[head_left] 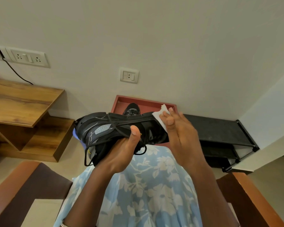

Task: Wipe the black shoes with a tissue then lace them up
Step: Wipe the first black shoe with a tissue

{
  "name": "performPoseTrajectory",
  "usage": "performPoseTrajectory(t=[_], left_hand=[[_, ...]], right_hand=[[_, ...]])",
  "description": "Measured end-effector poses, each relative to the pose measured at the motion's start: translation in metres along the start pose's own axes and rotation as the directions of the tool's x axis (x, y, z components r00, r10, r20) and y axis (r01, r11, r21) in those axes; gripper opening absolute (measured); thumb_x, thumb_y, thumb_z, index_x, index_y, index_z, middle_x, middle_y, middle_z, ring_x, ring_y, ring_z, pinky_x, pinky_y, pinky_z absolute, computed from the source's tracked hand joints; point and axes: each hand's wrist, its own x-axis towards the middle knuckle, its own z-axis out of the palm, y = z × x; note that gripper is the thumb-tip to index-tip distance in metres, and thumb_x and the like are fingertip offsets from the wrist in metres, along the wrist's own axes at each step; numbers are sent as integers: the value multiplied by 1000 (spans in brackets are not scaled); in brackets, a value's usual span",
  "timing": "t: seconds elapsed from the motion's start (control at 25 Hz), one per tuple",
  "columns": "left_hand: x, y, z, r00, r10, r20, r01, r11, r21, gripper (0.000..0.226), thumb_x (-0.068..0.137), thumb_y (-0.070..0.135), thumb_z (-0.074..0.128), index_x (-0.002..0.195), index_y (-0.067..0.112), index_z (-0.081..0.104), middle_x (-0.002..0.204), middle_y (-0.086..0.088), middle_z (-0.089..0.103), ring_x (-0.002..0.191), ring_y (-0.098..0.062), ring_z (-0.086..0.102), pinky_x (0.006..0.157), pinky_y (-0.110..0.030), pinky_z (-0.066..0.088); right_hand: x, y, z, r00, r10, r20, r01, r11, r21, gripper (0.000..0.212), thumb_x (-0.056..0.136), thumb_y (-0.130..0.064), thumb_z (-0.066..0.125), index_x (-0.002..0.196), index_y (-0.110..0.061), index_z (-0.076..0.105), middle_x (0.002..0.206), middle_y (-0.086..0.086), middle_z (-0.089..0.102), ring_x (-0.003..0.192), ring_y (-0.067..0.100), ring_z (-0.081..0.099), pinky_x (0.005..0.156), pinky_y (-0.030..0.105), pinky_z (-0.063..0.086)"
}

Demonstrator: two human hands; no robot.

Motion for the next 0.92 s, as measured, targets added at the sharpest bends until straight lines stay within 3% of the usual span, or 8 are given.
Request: performPoseTrajectory(t=[0.12,0.2,0.28,0.48,0.56,0.68,0.76,0.92], left_hand=[[3,-6,2,998,69,2,-69,996,-50,78,68,99,11,116,55,56,123,18,64,122,2,54,113,-36,39],[4,-8,2,996,80,33,-77,994,-78,79,72,97,16,118,48,58,121,14,65,120,3,57,110,-34,43],[4,-9,2,997,60,55,-52,989,-137,72,70,98,21,114,57,61,119,15,65,117,6,58,107,-31,44],[4,-11,4,993,93,-66,-103,981,-163,91,71,97,16,131,41,56,128,20,63,127,1,53,115,-33,39],[3,-13,4,996,23,-86,-40,979,-197,92,66,101,17,125,45,60,129,11,64,128,-6,54,116,-43,37],[5,-11,6,997,-33,-64,15,963,-268,86,59,104,18,105,50,67,125,-4,67,125,-16,58,115,-46,38],[5,-8,7,998,-23,-55,6,957,-289,89,59,104,19,102,47,70,124,-7,67,123,-17,59,114,-45,39],[5,-10,7,1000,4,22,3,956,-295,113,59,103,19,141,34,51,142,10,57,135,-3,49,119,-38,33]], right_hand=[[-10,-25,22,994,-101,38,86,954,288,77,99,-68,11,136,-23,62,144,-10,55,140,-3,40,120,33,32],[-18,-42,36,979,-197,45,160,893,420,76,102,-62,13,132,-14,65,139,-5,61,137,2,46,119,34,31],[-23,-50,41,963,-264,57,209,864,458,76,103,-59,13,133,-10,64,139,-2,62,137,4,47,120,32,30],[0,-15,23,970,-235,-59,242,947,209,70,105,-56,15,133,-15,64,140,-4,61,138,4,46,119,40,31],[5,3,18,974,-165,-158,181,979,91,67,105,-55,16,136,-16,62,143,-5,58,141,3,42,119,41,32],[-1,16,21,949,-128,-288,124,992,-33,66,106,-53,15,144,-14,54,150,-3,50,146,6,34,121,41,30],[-5,9,30,944,-92,-317,93,996,-13,67,106,-54,14,146,-13,49,154,-2,45,149,6,29,122,41,26],[-19,-30,51,949,-228,-217,264,951,158,65,108,-47,13,143,-8,52,152,3,48,148,10,32,124,43,21]])
